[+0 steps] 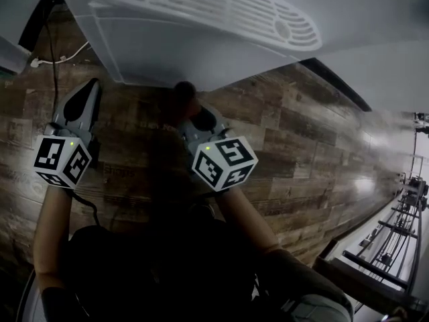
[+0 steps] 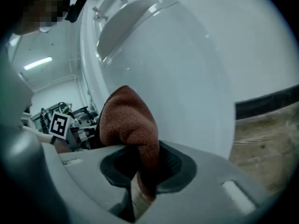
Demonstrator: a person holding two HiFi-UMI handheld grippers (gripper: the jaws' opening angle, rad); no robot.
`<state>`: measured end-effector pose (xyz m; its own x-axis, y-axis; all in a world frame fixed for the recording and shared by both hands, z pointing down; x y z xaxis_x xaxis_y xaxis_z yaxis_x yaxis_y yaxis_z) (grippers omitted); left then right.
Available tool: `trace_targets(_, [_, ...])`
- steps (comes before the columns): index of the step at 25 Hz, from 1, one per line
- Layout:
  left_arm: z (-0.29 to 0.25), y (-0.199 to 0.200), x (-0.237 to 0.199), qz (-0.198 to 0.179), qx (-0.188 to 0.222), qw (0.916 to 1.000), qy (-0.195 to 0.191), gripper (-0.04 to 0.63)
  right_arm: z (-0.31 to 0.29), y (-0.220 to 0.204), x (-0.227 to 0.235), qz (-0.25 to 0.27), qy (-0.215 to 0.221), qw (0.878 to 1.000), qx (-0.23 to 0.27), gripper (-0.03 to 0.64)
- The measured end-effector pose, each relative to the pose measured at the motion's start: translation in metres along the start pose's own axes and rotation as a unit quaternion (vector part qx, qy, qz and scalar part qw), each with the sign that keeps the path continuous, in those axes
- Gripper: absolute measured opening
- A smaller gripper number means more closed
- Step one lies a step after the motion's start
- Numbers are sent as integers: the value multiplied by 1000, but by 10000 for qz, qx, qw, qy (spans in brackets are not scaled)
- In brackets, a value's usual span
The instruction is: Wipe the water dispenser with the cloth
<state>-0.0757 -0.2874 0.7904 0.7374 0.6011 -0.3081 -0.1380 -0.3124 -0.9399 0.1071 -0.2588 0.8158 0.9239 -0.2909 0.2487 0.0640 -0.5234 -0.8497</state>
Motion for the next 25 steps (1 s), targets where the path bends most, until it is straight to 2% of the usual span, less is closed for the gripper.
trace_targets(4, [10,4,-7,15,91,9999,98,18,-24,19,-71,363,777,9963,-14,67])
trace_targets(6, [16,5,-12,39,131,9998,176,18,-36,31,-99,459,1023,9937,-93,67])
trace_targets(11, [25,14,-15,40,197,9994,266,18,-53,59,-131,550,1065,9928,-37,67])
trace_targets(14, [22,24,-10,-67,232,9996,175,18,-48,69,-117,350,903,9953,72,67])
trace_targets(17, [17,29,-5,-115,223,9997,57,18,-34,71,-85,81,554,9983,170,67])
trace_targets(21, [6,30,2,-151,151,9998,-41,18,-6,76,-25,-272,-74,9990,337,67])
trace_targets(25, [0,42,7,-431,241,9988,19,18,24,80,36,-389,-851,9937,612,69])
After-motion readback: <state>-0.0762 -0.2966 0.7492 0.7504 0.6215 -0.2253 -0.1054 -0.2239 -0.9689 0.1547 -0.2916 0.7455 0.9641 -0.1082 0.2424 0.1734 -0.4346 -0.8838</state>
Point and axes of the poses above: the fingertips, and each gripper's own axes: z backward along the fingers, x to its right, y out of its top, the point moved 1 cm from there along z, backward along the fingers, and after that the axes turned 13 degrees about -y, right-handed, at the moved point
